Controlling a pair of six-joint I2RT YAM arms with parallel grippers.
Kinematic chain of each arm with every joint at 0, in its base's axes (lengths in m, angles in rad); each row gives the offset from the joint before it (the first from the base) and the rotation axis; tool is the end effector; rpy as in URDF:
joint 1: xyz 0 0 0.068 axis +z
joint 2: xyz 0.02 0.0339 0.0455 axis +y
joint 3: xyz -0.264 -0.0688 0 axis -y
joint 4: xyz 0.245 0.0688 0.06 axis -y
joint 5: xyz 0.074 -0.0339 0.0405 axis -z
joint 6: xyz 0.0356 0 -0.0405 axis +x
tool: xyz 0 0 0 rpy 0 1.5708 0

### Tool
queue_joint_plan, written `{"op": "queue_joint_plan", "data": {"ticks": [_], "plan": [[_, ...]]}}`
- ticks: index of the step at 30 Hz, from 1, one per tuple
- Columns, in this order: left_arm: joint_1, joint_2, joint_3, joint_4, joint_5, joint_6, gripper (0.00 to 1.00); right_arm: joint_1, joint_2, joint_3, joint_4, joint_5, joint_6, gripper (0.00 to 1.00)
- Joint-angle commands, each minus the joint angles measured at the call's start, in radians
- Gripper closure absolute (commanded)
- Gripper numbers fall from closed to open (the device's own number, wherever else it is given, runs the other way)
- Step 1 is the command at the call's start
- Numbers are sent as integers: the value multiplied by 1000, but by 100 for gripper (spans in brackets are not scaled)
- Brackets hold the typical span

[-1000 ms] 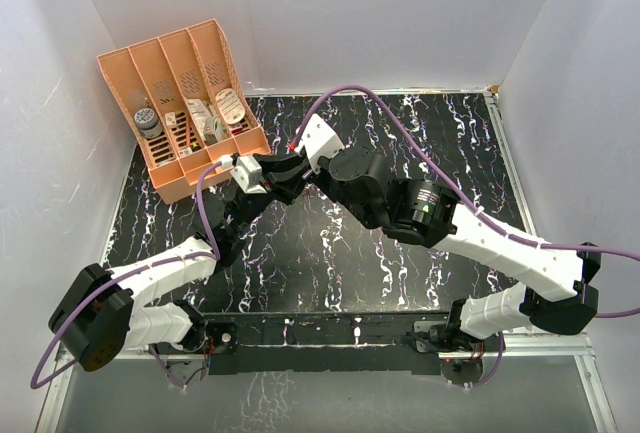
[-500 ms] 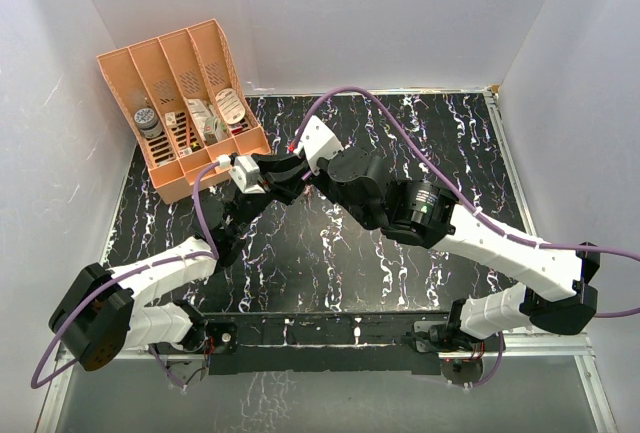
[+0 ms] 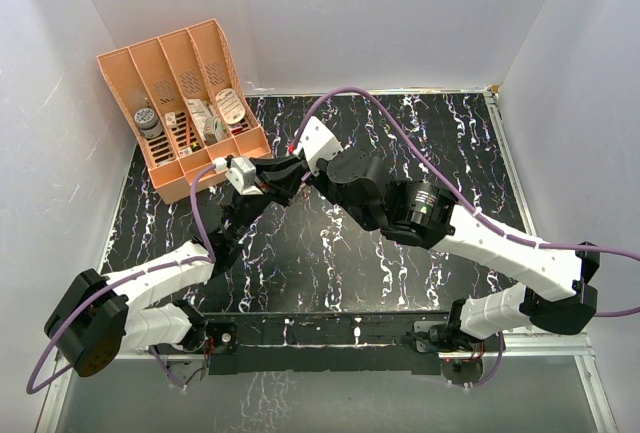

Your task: Remove the keys from the keyring

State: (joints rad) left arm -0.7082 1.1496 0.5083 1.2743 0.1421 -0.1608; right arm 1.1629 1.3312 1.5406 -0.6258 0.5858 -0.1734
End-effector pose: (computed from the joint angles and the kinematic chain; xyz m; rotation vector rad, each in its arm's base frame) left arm 0.1732 -0.1550 0.3206 0.3931 0.8963 -0.8679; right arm 0.1289 0.2486 0.4376 -0.8747 1.7040 0.0823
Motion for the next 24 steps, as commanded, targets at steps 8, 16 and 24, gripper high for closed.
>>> {"op": "queue_joint_plan", "data": {"ticks": [8,16,24], "plan": [[4,-40,-45,39,-72,31,80,9,-26,26,51,44,20,100],[4,-51,-76,134,-67,50,74,9,-19,21,56,34,24,100],[4,1,-28,184,22,20,67,10,-13,22,58,28,28,100]]}}
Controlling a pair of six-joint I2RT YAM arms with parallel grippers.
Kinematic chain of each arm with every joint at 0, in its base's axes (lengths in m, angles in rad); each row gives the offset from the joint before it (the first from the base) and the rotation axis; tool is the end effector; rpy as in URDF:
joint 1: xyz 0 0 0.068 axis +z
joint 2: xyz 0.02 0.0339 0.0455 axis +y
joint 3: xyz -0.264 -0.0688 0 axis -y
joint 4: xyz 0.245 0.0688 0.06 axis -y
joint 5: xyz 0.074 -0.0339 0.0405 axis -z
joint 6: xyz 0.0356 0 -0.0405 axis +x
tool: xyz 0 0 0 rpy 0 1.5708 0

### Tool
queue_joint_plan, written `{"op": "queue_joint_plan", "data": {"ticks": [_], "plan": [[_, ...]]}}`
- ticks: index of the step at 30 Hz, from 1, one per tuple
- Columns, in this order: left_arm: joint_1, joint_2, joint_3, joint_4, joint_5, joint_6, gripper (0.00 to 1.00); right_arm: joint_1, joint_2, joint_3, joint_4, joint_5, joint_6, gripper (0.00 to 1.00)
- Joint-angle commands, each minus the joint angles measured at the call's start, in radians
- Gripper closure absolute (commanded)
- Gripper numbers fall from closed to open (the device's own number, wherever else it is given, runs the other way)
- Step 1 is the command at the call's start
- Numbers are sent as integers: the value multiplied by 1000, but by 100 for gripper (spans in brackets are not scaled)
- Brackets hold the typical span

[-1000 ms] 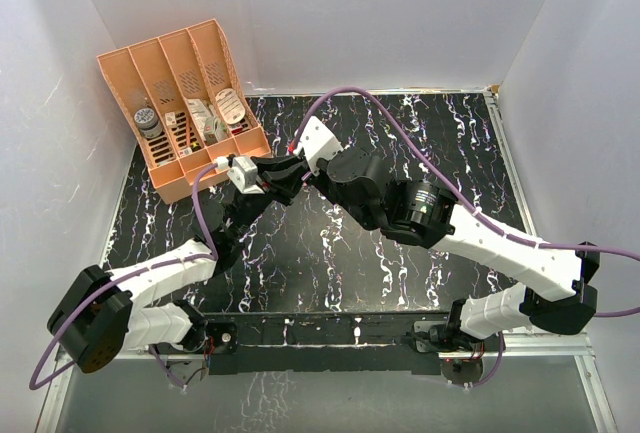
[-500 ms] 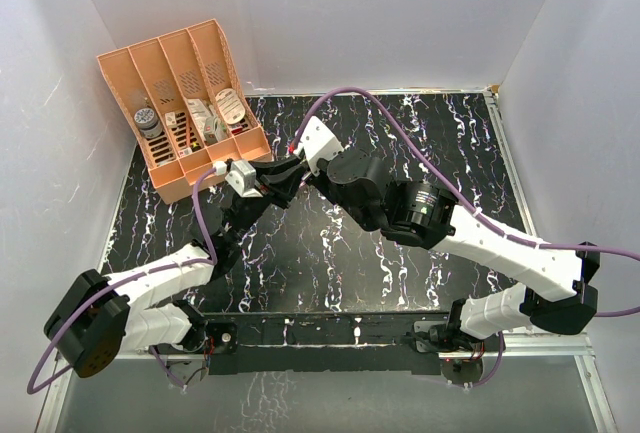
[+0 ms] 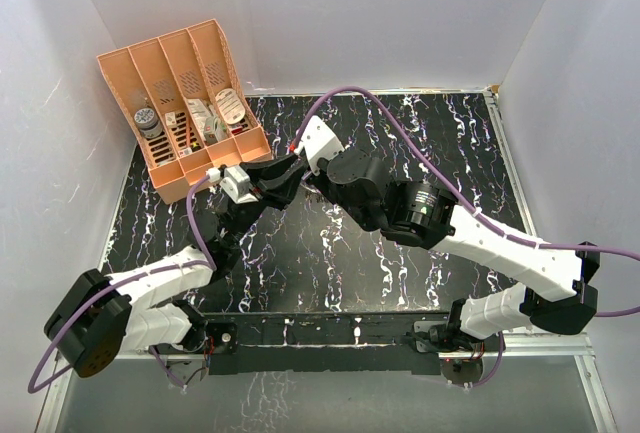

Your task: Remove the keys from the keyring

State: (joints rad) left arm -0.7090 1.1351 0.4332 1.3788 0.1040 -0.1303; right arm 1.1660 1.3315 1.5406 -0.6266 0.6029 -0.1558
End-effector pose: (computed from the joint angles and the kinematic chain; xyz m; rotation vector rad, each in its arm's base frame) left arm 0.1643 -0.1458 0.3090 0.3588 0.8545 -0.8270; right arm 0.1285 0.2486 0.4376 -0.8512 1.7122 0.0799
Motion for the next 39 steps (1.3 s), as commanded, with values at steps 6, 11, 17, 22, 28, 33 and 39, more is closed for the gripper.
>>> {"op": "queue_joint_plan", "data": {"ticks": [6,11,17,22,28,33,39], "plan": [[5,16,47,70,131,-48,63,8,-17,17,67,20,9,100],[6,-39,14,54,113,-42,61,8,-17,13,76,21,7,100],[4,-105,-1,16,95,-29,60,8,-17,7,80,17,7,100],[3,-77,6,22,103,-38,59,8,-17,6,85,12,20,100],[3,-48,2,18,91,-46,59,9,-6,19,67,20,24,100],[3,-47,-7,25,79,-51,59,15,10,30,54,43,15,100],[0,-44,-16,35,45,-45,59,23,14,26,69,63,12,100]]}}
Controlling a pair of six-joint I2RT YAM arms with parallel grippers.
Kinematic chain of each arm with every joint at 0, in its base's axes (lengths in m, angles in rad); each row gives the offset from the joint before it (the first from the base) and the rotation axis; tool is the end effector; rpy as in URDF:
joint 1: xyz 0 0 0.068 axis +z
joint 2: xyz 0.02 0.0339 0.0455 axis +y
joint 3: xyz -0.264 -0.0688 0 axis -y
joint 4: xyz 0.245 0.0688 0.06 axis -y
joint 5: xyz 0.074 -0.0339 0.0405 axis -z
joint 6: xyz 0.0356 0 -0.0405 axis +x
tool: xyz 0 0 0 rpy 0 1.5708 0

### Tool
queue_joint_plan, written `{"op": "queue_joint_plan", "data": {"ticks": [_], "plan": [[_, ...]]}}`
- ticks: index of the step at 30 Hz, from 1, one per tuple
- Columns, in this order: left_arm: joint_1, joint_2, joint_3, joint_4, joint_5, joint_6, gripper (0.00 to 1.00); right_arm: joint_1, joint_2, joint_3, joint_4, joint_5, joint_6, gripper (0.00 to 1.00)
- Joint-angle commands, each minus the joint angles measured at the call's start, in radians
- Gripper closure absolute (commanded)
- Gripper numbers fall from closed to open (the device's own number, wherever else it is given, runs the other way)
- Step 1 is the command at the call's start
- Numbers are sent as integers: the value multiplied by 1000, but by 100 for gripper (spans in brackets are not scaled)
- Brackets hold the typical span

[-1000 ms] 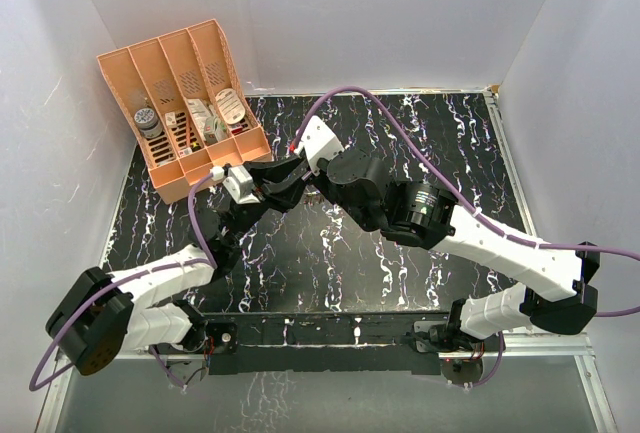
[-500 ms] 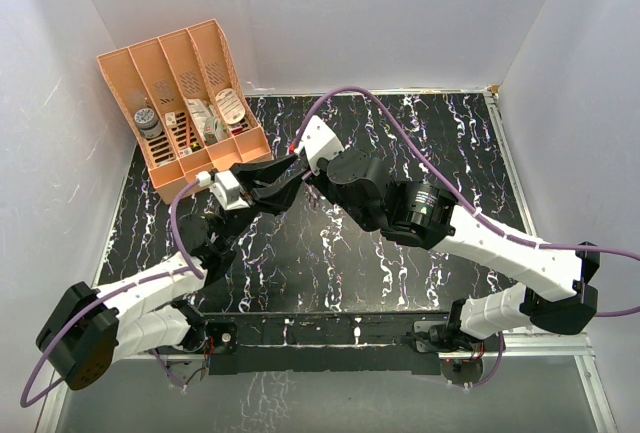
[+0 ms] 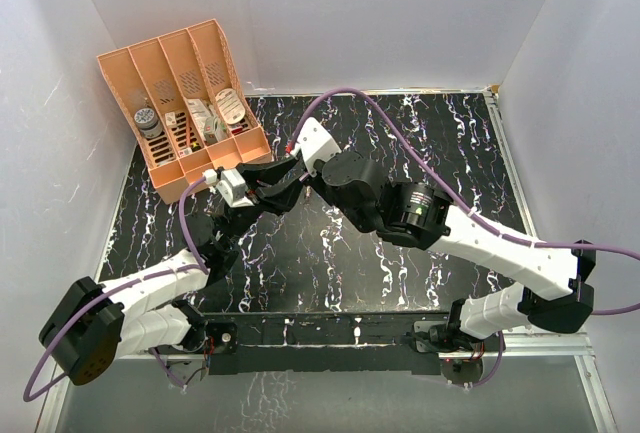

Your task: Remove the keys from the keyring

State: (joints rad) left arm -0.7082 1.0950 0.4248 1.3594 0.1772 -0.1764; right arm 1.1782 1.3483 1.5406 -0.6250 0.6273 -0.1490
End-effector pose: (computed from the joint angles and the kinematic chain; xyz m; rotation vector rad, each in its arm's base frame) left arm 0.1573 -0.1430 0.3124 0.4055 0.8351 -0.9009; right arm 0.1280 0.2545 0.4336 -0.8497 1.7191 0.0610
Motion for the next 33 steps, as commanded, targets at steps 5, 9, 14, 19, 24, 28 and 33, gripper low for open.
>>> {"op": "queue_joint_plan", "data": {"ticks": [5,9,14,19,24,28,33], "plan": [[-3,0,-11,45,-48,8,58,17,6,26,70,52,2,100],[-6,7,-12,48,-62,9,58,23,13,29,70,58,2,100],[-11,21,-19,75,-66,9,57,32,21,29,74,67,2,100],[-16,27,-19,80,-50,5,56,37,23,24,80,79,0,100],[-22,34,-20,79,-56,8,56,39,23,21,87,75,2,100],[-24,47,-20,88,-64,8,57,42,23,19,88,75,2,100],[-31,69,-17,104,-78,8,59,46,23,18,90,74,2,100]]}}
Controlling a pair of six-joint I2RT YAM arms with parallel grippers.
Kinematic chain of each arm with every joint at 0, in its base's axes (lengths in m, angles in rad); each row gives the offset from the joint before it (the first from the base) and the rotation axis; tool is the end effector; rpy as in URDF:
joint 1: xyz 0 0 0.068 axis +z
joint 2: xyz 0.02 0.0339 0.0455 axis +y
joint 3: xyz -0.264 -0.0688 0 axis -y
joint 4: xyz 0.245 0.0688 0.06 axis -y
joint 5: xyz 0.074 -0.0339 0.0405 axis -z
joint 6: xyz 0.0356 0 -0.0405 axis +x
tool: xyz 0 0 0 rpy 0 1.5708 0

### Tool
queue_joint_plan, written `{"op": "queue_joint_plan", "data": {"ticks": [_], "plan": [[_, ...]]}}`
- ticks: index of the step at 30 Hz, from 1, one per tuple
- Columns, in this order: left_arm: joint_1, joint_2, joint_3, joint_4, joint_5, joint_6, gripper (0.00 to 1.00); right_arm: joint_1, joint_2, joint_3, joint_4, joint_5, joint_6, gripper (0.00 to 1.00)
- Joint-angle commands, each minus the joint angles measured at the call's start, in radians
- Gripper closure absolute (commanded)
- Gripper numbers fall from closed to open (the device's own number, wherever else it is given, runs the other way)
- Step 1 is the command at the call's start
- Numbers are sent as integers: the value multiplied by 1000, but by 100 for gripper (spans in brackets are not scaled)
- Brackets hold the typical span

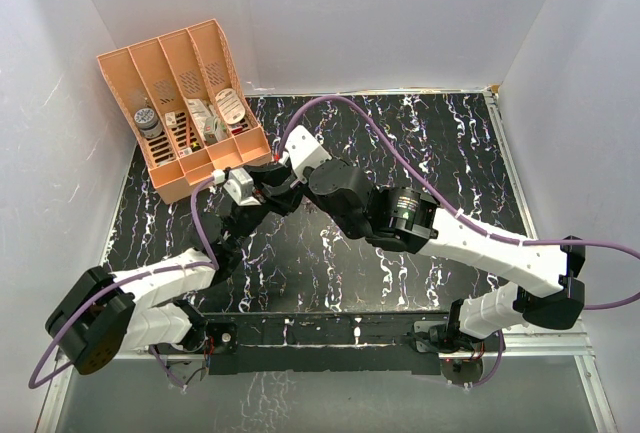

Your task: Remove the keys from the keyring

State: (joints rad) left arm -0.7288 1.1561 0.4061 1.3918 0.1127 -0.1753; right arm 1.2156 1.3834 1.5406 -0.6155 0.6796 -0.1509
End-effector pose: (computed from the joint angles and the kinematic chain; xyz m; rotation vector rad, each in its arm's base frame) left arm 0.1625 -0.1504 0.2975 0.3671 0.8960 -0.8877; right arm 0.1234 0.2684 0.4255 -0.8652 1.7164 0.0206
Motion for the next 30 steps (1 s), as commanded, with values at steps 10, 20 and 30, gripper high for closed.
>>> {"op": "queue_joint_plan", "data": {"ticks": [10,20,30], "plan": [[-21,42,7,115,-29,12,61,12,-15,11,83,23,6,100],[-33,18,19,90,-41,31,62,12,-20,3,86,23,8,100],[-39,-1,21,78,-61,46,63,13,-17,4,85,19,10,100]]}}
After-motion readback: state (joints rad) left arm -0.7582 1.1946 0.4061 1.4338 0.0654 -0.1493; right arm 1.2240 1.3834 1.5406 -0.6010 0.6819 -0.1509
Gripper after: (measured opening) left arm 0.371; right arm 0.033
